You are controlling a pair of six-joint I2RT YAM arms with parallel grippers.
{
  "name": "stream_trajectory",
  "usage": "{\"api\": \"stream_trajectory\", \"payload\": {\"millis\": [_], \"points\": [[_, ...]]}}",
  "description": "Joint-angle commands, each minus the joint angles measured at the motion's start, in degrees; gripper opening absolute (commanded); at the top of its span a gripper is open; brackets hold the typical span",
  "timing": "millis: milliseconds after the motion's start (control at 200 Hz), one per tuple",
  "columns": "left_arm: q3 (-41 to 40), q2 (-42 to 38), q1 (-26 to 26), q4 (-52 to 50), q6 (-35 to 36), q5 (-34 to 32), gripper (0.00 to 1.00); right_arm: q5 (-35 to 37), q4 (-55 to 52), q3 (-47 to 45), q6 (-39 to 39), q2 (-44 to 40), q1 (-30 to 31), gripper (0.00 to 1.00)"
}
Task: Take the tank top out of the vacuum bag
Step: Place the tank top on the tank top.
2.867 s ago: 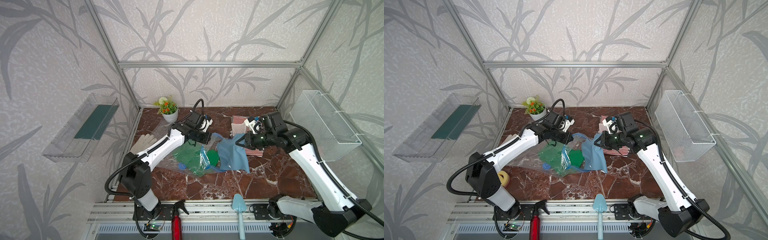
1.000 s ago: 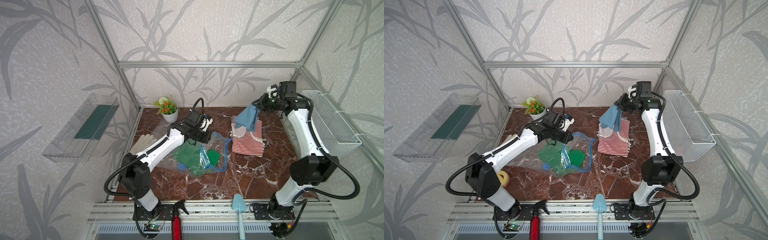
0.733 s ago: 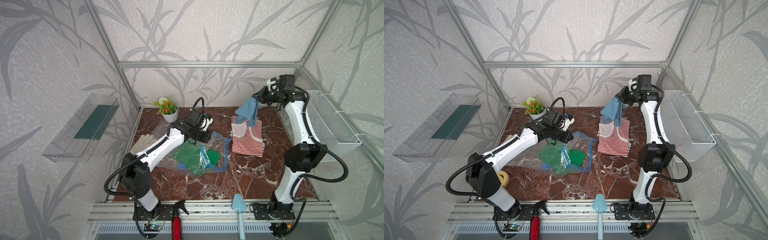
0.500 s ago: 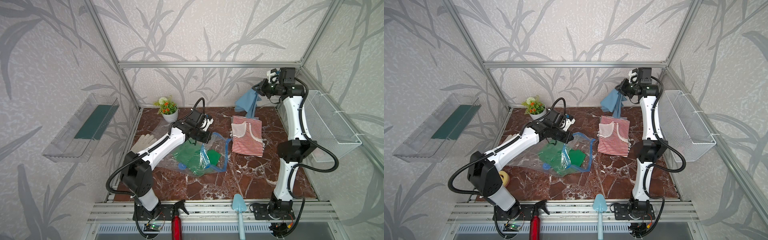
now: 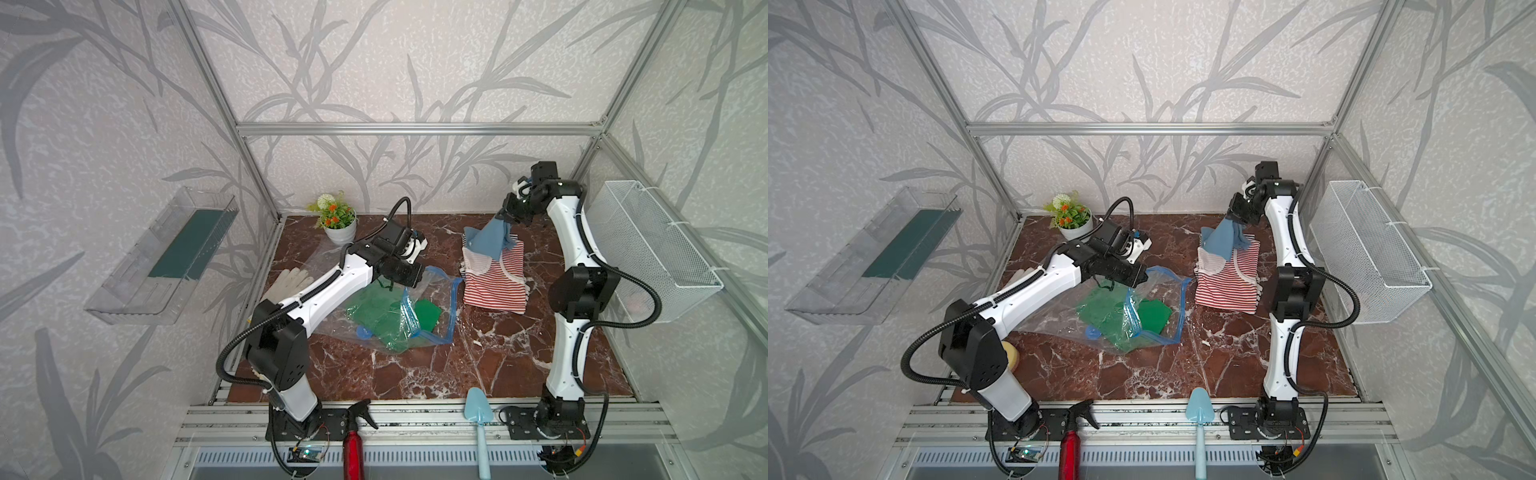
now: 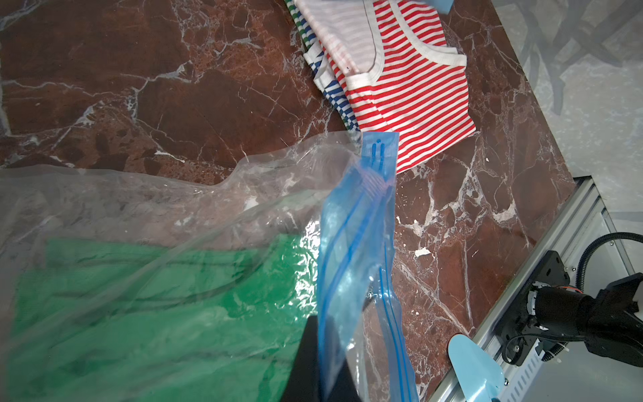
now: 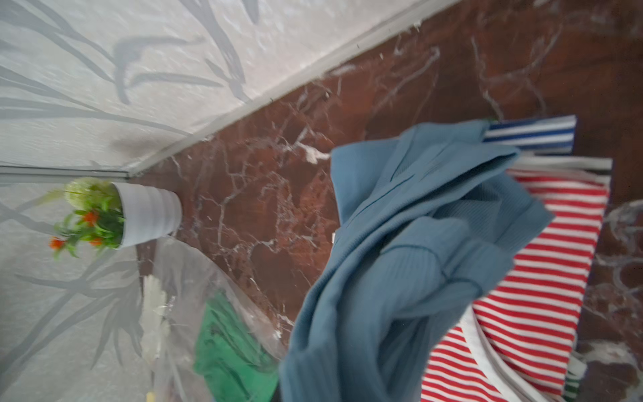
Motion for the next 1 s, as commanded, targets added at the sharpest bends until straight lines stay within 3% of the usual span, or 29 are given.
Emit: {"api": "stream_trajectory", "payload": {"millis": [0, 330, 535, 940, 995], "points": [[2.0, 0.2, 0.2, -0.7, 0.8, 0.7, 0.0, 4.6, 5.5, -9.9, -2.3, -9.9, -0.2, 0.0], [1.8, -0.2, 0.1, -0.4, 0.4, 1.4, 0.0, 3.1, 19.6, -40.6, 5.7, -23.9, -3.4, 0.0], [1.6, -1.1, 0.0, -0.2, 0.2, 1.7, 0.0, 1.3, 28.6, -55.0, 13.3, -27.5, -4.4, 0.0], [1.1, -2.2, -0.2, 0.1, 0.4, 1.3, 0.0, -0.7, 38.7, -65.7, 12.7, -29.1, -12.0, 0.0], [1.1, -2.1, -0.2, 0.0, 0.5, 1.3, 0.0, -0.7, 38.9, -65.8, 12.0, -28.4, -12.7, 0.04]]}}
